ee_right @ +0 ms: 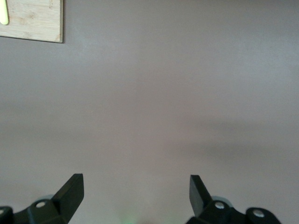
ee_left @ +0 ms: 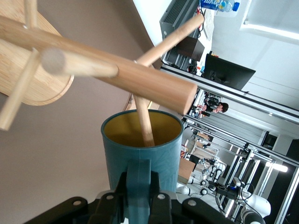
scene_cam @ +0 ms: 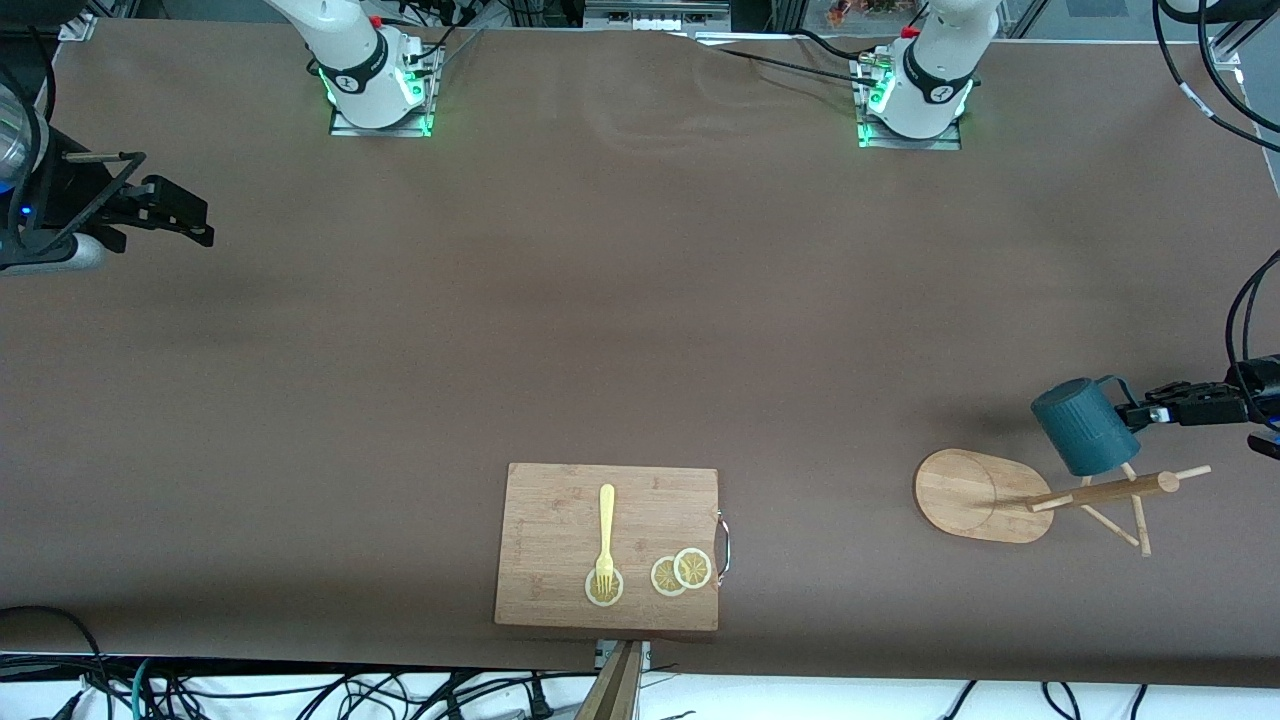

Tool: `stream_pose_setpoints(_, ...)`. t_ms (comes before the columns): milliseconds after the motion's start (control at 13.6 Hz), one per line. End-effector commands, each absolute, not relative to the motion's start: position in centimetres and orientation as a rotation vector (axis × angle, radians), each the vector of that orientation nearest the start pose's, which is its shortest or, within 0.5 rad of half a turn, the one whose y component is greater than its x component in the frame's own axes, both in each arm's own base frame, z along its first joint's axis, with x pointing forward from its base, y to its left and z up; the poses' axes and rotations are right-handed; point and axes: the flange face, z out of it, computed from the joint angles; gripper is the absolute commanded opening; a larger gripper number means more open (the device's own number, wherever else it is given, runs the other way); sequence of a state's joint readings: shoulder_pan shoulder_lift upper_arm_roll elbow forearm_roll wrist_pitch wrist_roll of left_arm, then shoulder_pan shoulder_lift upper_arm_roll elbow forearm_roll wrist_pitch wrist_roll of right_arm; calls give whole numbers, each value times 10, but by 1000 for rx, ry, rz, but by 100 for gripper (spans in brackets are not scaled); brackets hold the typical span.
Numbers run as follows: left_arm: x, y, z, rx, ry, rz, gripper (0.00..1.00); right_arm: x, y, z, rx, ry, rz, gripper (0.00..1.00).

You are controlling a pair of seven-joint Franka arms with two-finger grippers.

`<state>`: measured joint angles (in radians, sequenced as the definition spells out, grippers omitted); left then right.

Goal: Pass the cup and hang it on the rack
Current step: 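Hang the mug handle onto a rack peg with the left gripper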

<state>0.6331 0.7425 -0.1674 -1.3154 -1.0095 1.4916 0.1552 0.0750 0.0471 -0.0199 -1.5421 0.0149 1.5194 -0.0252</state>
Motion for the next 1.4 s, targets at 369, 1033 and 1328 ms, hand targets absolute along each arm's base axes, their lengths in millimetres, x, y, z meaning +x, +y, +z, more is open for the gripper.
stream_pose_setpoints(369, 657, 279, 317, 1825, 568, -139, 10, 562, 31, 612, -3135, -152, 116, 100)
stream_pose_setpoints(1033, 650, 296, 323, 1939, 560, -137, 100, 562, 31, 613, -3135, -149, 113, 100)
stream_pose_setpoints(1328, 650, 281, 364, 2387, 414, -225, 100, 561, 31, 612, -3135, -149, 120, 100)
